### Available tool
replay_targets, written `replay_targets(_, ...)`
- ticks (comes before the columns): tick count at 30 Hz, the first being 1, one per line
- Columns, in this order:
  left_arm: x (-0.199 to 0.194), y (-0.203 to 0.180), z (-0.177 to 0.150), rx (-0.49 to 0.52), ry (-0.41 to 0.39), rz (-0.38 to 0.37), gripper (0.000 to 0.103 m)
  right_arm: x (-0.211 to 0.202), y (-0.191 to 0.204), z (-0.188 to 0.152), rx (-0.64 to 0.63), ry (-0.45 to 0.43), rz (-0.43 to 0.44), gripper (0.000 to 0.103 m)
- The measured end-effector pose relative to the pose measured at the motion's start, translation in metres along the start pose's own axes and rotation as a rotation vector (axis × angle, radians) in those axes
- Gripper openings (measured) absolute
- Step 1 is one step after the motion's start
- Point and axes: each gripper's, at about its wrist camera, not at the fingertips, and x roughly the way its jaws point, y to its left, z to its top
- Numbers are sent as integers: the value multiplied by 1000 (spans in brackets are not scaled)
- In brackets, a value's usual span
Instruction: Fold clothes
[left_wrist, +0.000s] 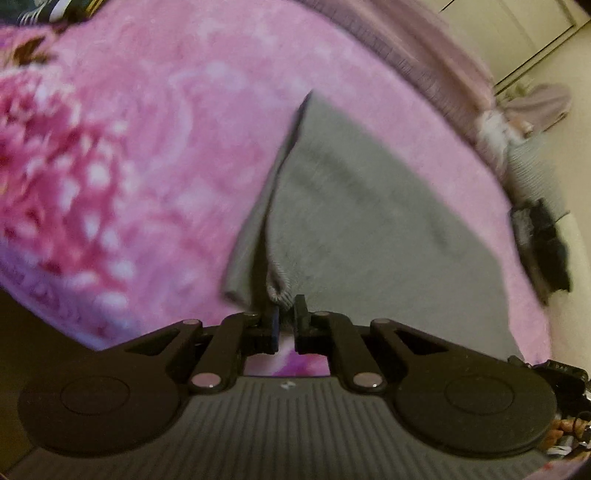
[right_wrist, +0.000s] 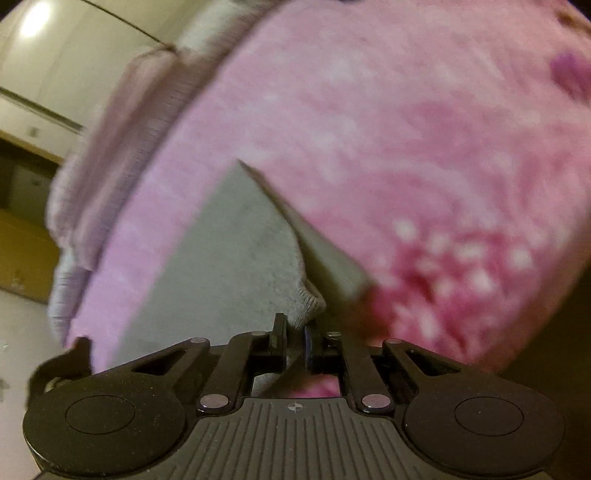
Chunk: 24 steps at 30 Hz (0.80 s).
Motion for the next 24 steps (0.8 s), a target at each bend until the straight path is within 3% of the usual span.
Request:
replay_targets(2, 0, 0, -4, 10, -13, 16, 10, 7, 3, -7, -63, 2, -70, 8)
replay_targets(6, -10, -3, -1, 55, 24, 88, 14, 5, 32, -4, -254, 51, -245, 38)
replay_targets(8, -22, -1, 2, 72, 30, 157, 13, -1, 43, 1, -321, 70, -340, 39)
replay_targets(10, -36, 3, 11, 73, -11, 225, 12, -13, 56, 6, -406, -1, -389, 39)
replay_targets(13, -45, -7, 30, 111, -88, 263, 12, -12, 80, 15, -533, -112, -348, 39)
replay_targets(15, -34, -26, 49, 174, -112, 234, 12, 5, 99, 20, -609, -132, -295, 39)
replay_targets(19, 18, -83, 85, 338, -154, 129, 12, 60, 139, 19, -794, -180, -211, 39)
replay_targets(24, 84, -129, 105, 517, -153, 124, 14, 124, 157, 17, -907, -159, -181, 39)
